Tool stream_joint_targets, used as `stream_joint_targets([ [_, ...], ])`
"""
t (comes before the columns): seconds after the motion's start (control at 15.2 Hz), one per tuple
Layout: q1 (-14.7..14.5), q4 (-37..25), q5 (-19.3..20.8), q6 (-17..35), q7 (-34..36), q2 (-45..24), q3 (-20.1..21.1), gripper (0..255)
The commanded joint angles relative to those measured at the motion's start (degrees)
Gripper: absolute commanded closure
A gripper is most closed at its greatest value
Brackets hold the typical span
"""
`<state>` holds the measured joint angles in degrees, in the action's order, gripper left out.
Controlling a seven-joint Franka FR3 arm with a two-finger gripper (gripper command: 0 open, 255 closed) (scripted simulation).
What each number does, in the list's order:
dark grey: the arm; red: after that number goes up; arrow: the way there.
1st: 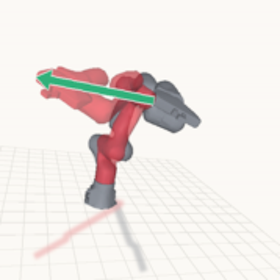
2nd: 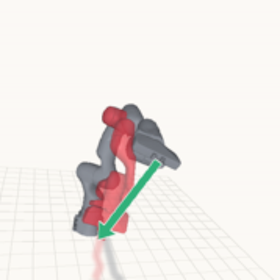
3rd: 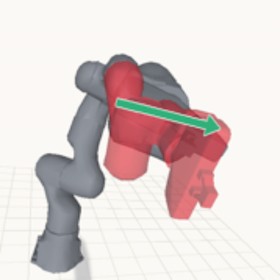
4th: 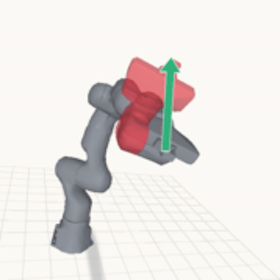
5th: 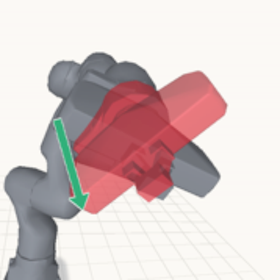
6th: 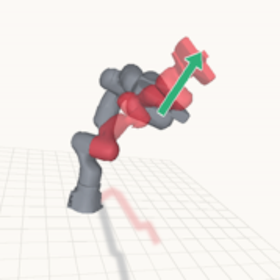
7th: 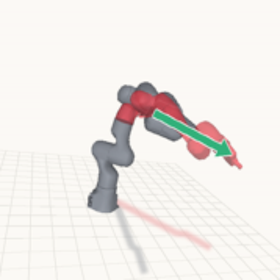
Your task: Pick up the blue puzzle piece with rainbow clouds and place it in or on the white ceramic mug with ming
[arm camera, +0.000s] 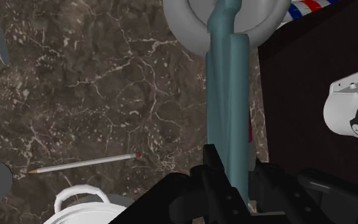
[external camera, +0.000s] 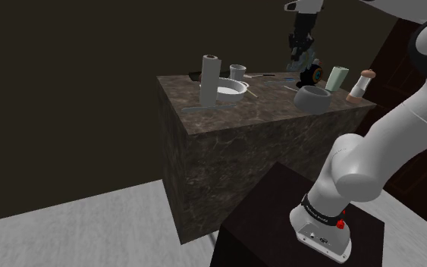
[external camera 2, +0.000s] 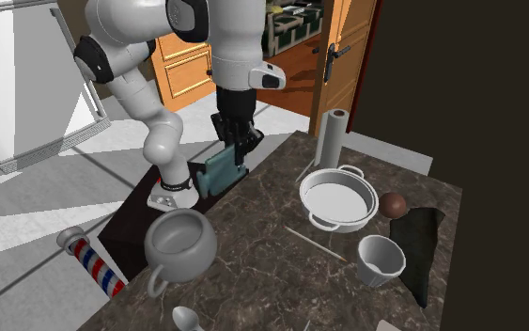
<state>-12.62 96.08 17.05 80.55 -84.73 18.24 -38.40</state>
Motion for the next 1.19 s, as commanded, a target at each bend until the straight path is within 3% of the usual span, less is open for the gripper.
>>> stream_joint_targets([
  [0.0, 0.91, -0.03, 1.14, -0.48, -2.39, 1.19, -1.25, 255],
  [0.59, 4.05, -2.29, 4.97, -1.32, -14.05, 3.54, -8.90, 255],
  [1.12, 5.19, 6.29, 6.77, 4.25, -11.75, 6.83, -8.22, 255],
])
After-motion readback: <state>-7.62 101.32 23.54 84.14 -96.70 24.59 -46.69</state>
